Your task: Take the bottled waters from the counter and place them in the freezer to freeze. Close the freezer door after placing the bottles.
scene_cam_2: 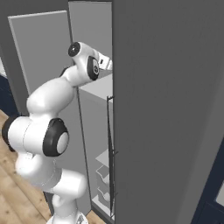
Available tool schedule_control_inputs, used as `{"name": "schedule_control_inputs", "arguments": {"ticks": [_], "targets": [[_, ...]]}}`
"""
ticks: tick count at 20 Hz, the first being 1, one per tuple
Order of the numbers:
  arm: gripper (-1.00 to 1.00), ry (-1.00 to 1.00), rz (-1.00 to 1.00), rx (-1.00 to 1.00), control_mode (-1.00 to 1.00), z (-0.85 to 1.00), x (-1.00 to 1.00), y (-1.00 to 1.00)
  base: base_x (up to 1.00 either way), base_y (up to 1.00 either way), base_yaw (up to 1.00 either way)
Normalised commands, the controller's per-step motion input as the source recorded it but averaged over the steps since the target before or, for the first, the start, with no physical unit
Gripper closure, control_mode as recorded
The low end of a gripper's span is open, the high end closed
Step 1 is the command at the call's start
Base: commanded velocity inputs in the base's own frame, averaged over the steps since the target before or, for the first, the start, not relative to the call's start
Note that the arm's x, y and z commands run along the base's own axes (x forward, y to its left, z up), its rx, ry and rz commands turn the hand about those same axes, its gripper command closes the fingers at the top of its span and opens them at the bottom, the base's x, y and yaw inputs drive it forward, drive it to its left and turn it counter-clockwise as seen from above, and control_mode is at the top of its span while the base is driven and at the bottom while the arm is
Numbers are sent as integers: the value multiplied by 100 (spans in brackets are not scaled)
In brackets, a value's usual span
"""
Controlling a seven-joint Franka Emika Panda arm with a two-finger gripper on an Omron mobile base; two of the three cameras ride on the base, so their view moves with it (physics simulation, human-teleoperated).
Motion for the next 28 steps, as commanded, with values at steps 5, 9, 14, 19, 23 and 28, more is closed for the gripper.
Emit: {"name": "schedule_control_inputs", "arguments": {"ticks": [5, 9, 14, 19, 23, 28], "targets": [[-100, 0, 22, 2, -100, 4, -91, 25, 0, 0, 0], [-100, 0, 13, 2, -100, 3, -94, 3, 0, 0, 0], [-100, 14, 5, 0, -100, 5, -60, 1, 0, 0, 0], [-100, 35, 0, 0, -100, 15, -56, 0, 0, 0, 0], [-100, 29, 0, 0, -100, 1, -69, 0, 0, 0, 0], [-100, 10, 1, 0, -100, -7, -67, 10, 0, 0, 0]]}}
